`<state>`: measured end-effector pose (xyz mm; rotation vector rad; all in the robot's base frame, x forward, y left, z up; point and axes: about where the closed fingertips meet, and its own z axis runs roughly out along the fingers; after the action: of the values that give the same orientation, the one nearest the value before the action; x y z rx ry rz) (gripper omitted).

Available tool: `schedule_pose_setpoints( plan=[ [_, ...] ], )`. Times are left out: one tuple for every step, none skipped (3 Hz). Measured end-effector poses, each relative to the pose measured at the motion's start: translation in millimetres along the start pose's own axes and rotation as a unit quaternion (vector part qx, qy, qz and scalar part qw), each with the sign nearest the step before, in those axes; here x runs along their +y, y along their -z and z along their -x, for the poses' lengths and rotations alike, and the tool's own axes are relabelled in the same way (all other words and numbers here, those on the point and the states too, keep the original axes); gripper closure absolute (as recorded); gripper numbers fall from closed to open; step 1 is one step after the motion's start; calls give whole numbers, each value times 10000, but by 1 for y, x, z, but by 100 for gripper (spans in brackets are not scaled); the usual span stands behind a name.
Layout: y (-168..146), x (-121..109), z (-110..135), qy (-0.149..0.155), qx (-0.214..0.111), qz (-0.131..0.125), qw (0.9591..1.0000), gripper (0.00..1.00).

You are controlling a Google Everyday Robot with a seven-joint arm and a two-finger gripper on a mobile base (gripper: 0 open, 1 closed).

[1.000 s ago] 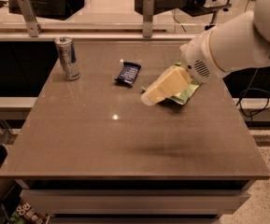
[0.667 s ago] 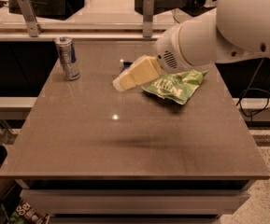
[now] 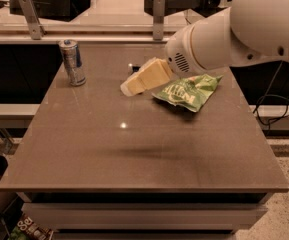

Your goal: Pick redbull can

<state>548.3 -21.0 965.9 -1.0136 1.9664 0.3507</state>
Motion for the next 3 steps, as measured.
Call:
schedule_pose_setpoints(
  plan=[
    [-20, -13, -3, -66, -50, -249, 9997, 0],
    [-45, -35, 3, -81, -354, -610, 9975, 0],
    [-64, -51, 16, -48, -691, -815, 9943, 0]
  ],
)
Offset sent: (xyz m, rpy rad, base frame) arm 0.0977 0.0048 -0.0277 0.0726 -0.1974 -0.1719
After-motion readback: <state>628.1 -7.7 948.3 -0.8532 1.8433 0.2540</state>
